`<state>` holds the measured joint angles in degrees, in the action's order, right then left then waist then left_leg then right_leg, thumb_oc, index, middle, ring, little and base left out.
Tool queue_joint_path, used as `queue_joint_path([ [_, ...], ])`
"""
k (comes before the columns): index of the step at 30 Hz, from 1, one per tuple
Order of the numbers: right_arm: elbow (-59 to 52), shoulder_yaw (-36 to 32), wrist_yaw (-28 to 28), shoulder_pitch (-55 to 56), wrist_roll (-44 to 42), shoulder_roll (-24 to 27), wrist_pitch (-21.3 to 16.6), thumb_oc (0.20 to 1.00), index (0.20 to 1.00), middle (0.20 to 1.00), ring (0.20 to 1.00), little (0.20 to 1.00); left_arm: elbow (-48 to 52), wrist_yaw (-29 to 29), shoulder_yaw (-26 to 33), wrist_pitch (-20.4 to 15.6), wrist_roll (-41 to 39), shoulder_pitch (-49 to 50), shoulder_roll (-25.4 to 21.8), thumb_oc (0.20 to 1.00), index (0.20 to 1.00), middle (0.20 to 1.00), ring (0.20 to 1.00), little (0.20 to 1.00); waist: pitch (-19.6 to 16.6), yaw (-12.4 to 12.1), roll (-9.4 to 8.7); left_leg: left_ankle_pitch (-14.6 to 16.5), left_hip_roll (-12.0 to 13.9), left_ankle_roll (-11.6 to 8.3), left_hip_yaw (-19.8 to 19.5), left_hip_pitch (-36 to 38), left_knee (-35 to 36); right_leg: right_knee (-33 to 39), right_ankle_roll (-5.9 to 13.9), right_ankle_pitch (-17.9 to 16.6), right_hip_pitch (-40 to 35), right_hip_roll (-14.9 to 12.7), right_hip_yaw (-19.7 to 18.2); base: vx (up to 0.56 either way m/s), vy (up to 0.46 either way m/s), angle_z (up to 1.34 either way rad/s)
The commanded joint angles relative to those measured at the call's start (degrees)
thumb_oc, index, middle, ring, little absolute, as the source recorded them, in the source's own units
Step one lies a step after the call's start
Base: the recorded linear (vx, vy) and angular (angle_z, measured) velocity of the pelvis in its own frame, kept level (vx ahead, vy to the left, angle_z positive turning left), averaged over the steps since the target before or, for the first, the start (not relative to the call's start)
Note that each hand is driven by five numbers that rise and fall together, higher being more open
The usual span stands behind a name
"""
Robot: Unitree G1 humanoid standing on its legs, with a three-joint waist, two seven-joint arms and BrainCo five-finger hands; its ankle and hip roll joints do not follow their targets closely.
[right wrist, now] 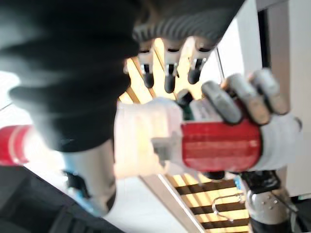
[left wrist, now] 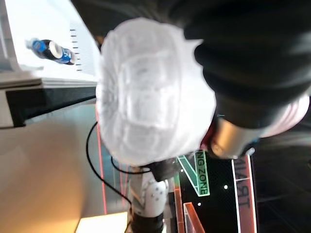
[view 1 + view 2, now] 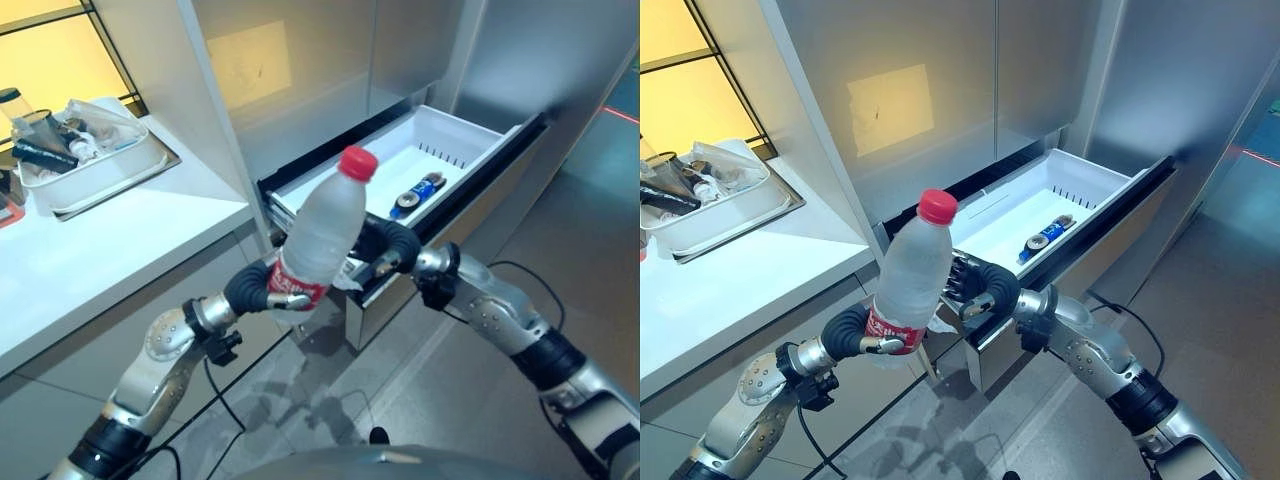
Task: Take the drinks into the refrigerator
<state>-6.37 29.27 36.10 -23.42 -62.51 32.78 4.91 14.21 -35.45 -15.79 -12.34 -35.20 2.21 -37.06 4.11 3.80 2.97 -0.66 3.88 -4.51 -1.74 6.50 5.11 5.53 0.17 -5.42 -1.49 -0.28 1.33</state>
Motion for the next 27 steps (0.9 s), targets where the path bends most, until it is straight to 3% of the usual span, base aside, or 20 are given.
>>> queue_joint_path([
  [1,-3.65,-0.93,-0.01,-1.84,-3.92,-2.24,-3.03,1.000,1.000,1.000,1.000,1.000,1.16,0.88,1.57,-5.80,-2.35,-4.58,0.39,0.200,0.200,0.200,0.200,0.200,-1.65,0.58,-1.51,6.66,-3.25,3.83,-0.44,2.78,-0.93,-3.61,3.17,10.11,-4.02,-2.40,1.33,0.00,0.000,0.00],
  [9,-6.78,-2.51,-1.34,-4.16,-4.34,-2.59,-4.85,1.000,1.000,1.000,1.000,1.000,0.32,1.61,1.55,-5.75,-0.82,-3.46,0.48,0.200,0.200,0.200,0.200,0.200,-1.69,0.52,-1.57,6.25,-3.26,3.85,-0.23,2.25,-1.21,-3.48,3.09,9.63,-3.56,-2.38,1.09,-0.01,-0.006,-0.03],
  [27,-10.36,4.55,-2.93,-8.96,-6.11,-7.12,-4.26,1.000,1.000,1.000,1.000,1.000,-4.85,4.82,-1.59,-5.71,2.89,-5.65,0.75,0.200,0.200,0.200,0.200,0.200,-1.12,0.65,-1.56,6.23,-2.82,3.67,-0.55,2.13,-1.66,-4.41,2.66,10.28,-3.37,-2.11,1.26,0.00,-0.002,-0.02],
])
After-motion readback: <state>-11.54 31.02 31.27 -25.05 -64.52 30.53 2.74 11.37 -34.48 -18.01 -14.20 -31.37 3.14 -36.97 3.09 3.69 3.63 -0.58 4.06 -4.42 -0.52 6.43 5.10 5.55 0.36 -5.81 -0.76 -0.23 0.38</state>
